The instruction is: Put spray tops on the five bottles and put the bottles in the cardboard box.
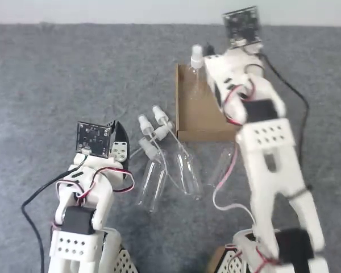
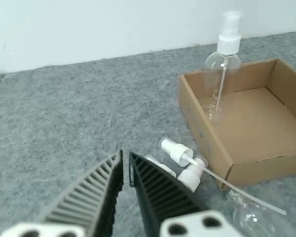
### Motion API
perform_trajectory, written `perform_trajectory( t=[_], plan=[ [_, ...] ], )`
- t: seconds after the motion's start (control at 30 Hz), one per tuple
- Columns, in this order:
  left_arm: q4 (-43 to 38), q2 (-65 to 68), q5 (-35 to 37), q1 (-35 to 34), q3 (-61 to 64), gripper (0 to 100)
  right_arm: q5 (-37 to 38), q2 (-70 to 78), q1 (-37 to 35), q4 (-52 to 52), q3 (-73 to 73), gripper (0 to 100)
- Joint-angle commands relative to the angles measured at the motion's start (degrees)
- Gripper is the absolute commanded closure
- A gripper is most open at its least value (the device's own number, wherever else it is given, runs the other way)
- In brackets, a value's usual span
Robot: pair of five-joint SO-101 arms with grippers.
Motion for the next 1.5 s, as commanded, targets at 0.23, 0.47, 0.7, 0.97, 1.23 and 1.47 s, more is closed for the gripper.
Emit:
perform_trajectory(
  t=[0.23,0.47,0.7,0.97,1.23,1.47],
  plan=[
    [-1.6,-0.8,-0.5,-0.4,-0.6,99,0.7,-12.9,13.1,30.2,2.2,69.8],
    [-1.6,-0.8,-0.5,-0.3,-0.6,99,-12.1,-6.8,19.6,30.5,12.0,69.9],
    [-1.7,-0.8,-0.4,0.1,-0.1,99,-20.3,3.7,20.0,28.3,13.9,69.7],
    [-1.7,-0.8,-0.4,0.1,-0.1,99,-20.7,15.0,23.2,24.7,13.8,71.6],
    [-1.7,-0.4,-0.3,-0.4,-0.5,99,-10.8,15.7,30.5,24.7,14.0,83.2],
    [5.0,0.6,0.0,-2.1,-6.9,99,20.6,16.1,38.9,24.7,14.2,83.7]
  ],
)
